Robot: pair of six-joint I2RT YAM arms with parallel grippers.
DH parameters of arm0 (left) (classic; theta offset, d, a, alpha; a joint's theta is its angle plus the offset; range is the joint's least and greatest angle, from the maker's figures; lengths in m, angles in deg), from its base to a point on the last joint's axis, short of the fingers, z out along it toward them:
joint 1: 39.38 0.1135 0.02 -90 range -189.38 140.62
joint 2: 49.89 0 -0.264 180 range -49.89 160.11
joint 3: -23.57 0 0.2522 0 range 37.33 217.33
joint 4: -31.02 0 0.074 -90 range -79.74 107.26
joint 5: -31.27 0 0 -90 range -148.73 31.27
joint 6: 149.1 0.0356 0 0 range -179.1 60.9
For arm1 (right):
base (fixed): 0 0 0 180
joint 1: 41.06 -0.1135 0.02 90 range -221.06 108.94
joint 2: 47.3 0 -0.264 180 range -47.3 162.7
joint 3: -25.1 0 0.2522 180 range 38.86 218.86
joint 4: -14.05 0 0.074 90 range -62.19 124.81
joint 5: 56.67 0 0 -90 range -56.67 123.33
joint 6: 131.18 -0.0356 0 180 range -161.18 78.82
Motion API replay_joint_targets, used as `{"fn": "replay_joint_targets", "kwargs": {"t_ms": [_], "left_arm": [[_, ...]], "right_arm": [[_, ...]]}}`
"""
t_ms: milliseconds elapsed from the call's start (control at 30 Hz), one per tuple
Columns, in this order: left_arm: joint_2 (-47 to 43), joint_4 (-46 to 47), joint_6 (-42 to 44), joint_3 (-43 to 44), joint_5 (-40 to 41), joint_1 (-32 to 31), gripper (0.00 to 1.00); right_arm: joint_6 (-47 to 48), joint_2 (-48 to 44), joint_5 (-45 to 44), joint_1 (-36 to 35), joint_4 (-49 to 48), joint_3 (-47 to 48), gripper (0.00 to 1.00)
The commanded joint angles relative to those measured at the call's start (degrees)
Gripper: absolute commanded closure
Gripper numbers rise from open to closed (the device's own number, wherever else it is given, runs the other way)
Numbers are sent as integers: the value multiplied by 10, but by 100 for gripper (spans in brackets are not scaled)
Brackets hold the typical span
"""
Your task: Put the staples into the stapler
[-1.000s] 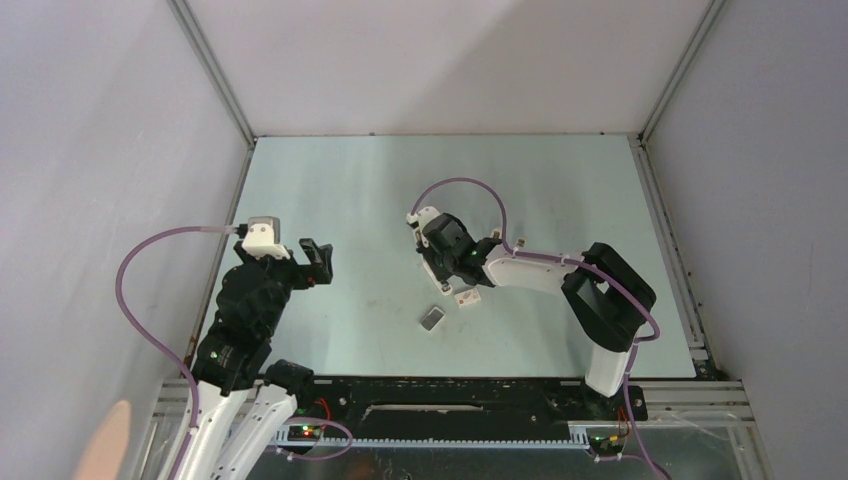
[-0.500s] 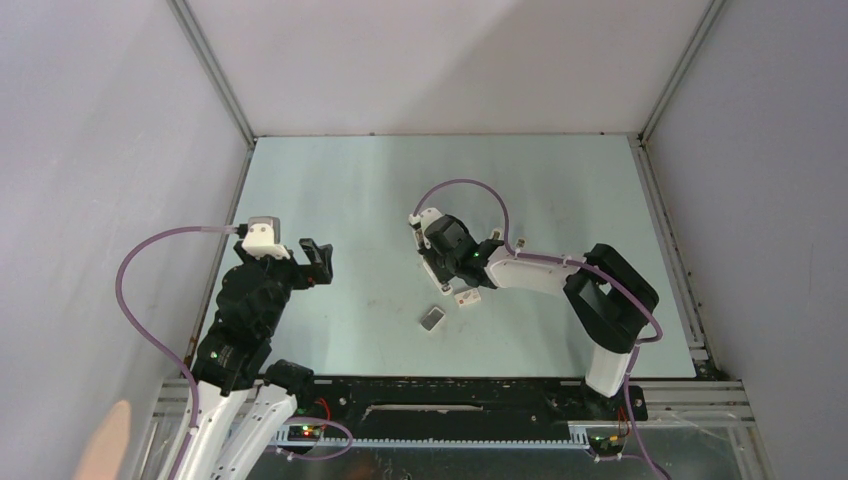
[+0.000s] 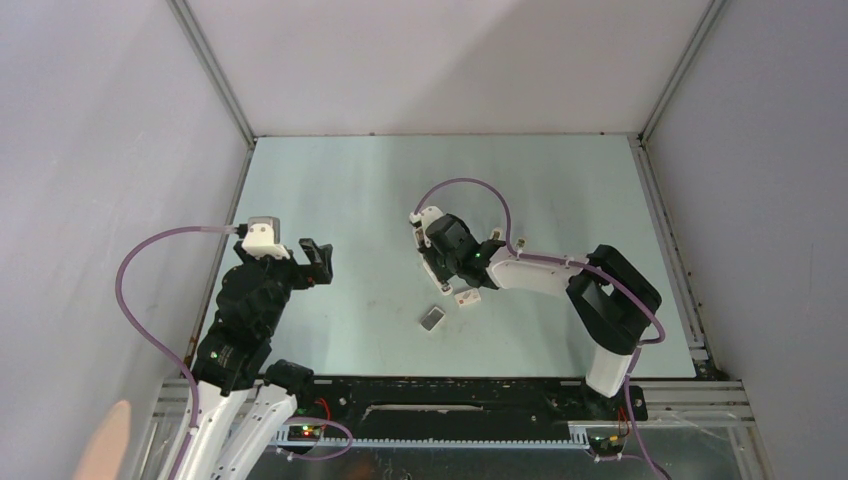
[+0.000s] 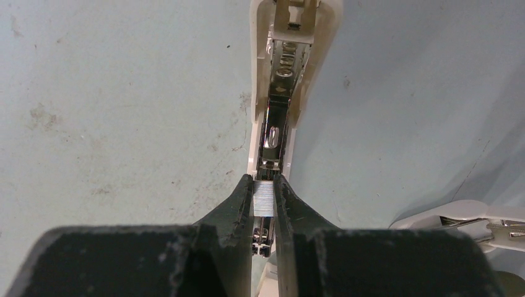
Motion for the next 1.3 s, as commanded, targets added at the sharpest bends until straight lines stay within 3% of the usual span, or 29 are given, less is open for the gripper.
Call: {"fn": "replay_joint_targets", "kwargs": {"t_ms": [0,1267], "left_arm": [[2,13,6,-3,-6,6,0],[4,15,6,-3,-8,6,2]], "right_arm": [[-6,-22,5,3,-26,-1,94],[-15,9,38,20,-29,-1,94]]}}
